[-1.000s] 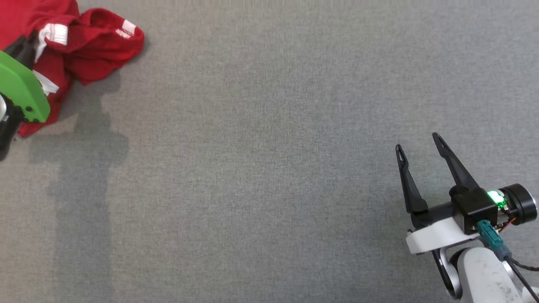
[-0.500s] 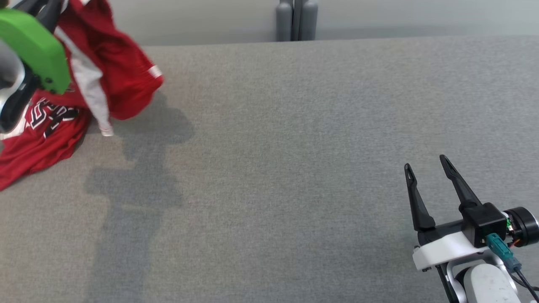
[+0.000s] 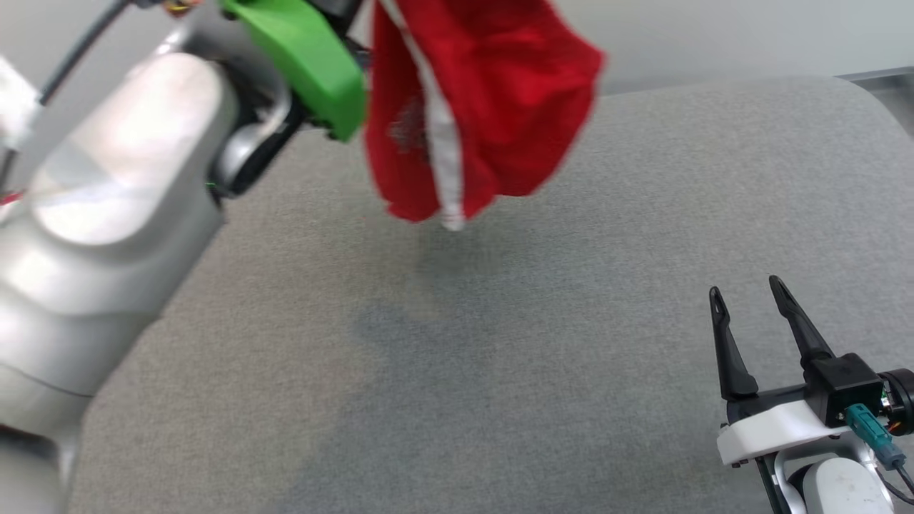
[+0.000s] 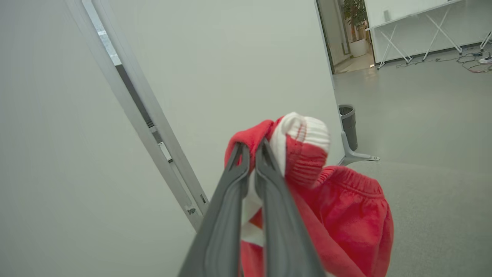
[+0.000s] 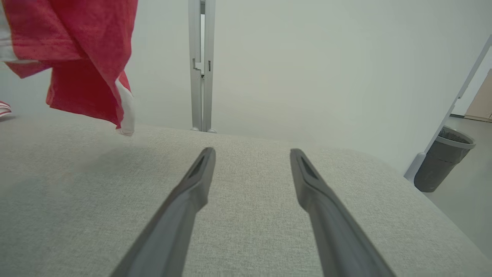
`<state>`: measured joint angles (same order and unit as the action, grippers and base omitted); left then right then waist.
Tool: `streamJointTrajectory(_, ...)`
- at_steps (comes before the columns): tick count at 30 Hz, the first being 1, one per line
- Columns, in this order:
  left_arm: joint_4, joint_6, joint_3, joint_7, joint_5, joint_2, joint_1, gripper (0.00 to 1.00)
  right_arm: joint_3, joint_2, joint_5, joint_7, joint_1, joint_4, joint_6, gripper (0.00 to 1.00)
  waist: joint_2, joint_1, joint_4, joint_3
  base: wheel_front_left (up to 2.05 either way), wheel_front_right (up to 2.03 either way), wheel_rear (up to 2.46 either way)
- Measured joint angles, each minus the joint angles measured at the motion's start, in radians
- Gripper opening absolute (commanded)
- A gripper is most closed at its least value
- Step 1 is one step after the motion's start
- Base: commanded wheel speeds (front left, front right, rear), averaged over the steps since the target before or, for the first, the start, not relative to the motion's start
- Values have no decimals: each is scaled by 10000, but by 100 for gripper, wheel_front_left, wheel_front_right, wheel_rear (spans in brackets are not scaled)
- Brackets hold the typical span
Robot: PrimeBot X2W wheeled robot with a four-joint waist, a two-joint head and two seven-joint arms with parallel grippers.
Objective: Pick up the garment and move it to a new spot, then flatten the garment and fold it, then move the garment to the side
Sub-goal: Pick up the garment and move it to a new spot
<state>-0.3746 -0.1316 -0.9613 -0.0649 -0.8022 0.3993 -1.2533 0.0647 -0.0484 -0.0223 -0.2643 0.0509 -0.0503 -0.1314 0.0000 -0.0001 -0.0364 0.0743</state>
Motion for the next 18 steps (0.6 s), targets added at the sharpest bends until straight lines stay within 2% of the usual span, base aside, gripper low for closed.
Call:
streamJointTrajectory(4, -98, 2, 84, -844, -395, -1060, 320, 0, 42, 0, 48, 0, 10, 17, 0, 100, 0, 0, -243, 62, 0, 0, 0)
streamJointTrajectory(7, -497, 2, -63, -1158, -686, -1480, 1038, 0, 61, 0, 77, 0, 62, 35, 0, 100, 0, 0, -335, 226, 0, 0, 0)
streamJointTrajectory(12, -1582, 0, -616, -1442, -867, -1547, 2275, 0, 71, 0, 142, 0, 226, 73, 0, 100, 0, 0, -446, 587, 0, 0, 0)
streamJointTrajectory(15, -2359, 2, -1016, -1751, -541, -1325, 2820, 0, 142, -2, 142, 0, 286, 73, 0, 100, 0, 0, -480, 828, 0, 0, 0)
streamJointTrajectory(18, -3290, 2, -874, -1921, -466, -1162, 3357, 0, 192, -2, 138, 0, 383, 75, 0, 100, 0, 0, -479, 1073, 0, 0, 0)
